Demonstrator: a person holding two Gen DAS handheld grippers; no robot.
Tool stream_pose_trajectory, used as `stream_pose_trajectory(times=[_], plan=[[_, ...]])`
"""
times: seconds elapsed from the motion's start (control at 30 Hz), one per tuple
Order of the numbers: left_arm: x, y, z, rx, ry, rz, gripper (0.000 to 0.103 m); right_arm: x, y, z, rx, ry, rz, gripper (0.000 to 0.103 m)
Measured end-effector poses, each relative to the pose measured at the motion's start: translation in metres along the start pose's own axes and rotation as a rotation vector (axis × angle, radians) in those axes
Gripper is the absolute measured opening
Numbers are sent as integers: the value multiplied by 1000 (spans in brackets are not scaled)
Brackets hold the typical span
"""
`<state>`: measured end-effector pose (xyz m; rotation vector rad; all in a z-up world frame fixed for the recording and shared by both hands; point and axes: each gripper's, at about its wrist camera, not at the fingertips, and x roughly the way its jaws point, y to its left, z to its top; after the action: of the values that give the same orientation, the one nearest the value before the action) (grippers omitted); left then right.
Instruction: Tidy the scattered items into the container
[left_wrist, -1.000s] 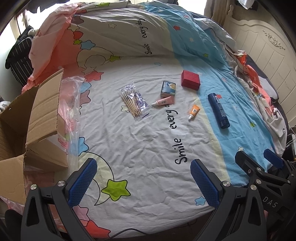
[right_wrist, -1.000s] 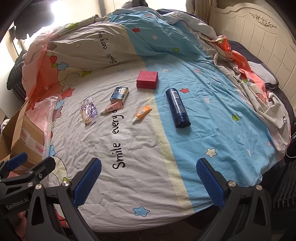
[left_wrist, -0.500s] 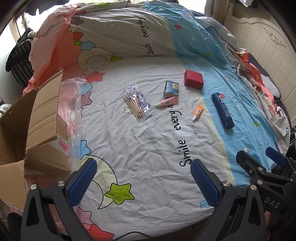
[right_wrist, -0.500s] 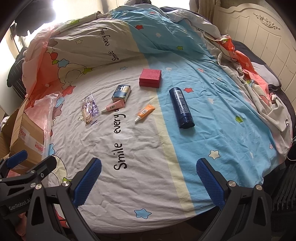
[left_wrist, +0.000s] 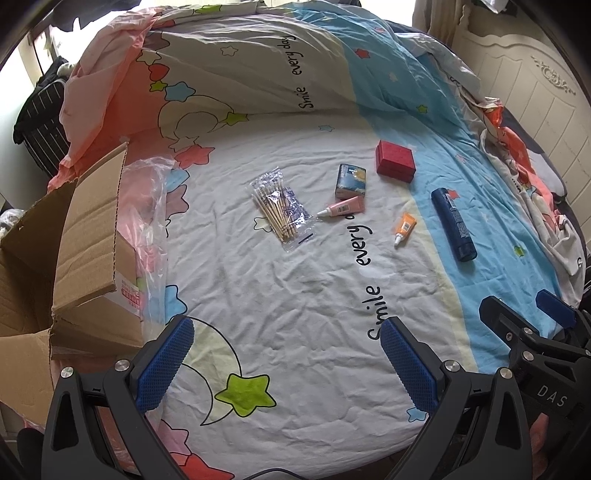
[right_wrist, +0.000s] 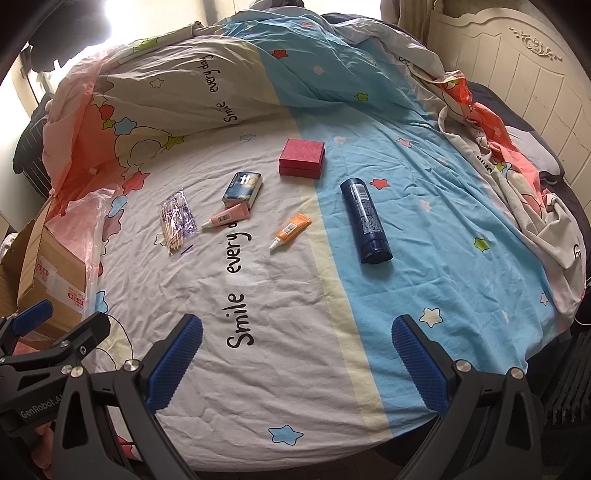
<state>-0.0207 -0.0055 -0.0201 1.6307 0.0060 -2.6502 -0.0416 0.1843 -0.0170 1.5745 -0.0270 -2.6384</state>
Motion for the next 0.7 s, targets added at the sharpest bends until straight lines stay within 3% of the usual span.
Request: stream_pose_trajectory(times=[0.47, 0.7], plan=[[25, 2, 1, 3, 55, 28, 103, 18, -3, 5, 18, 31, 20, 103], [47, 12, 6, -90, 157, -49, 103, 32, -3, 14, 21, 42, 25, 103]])
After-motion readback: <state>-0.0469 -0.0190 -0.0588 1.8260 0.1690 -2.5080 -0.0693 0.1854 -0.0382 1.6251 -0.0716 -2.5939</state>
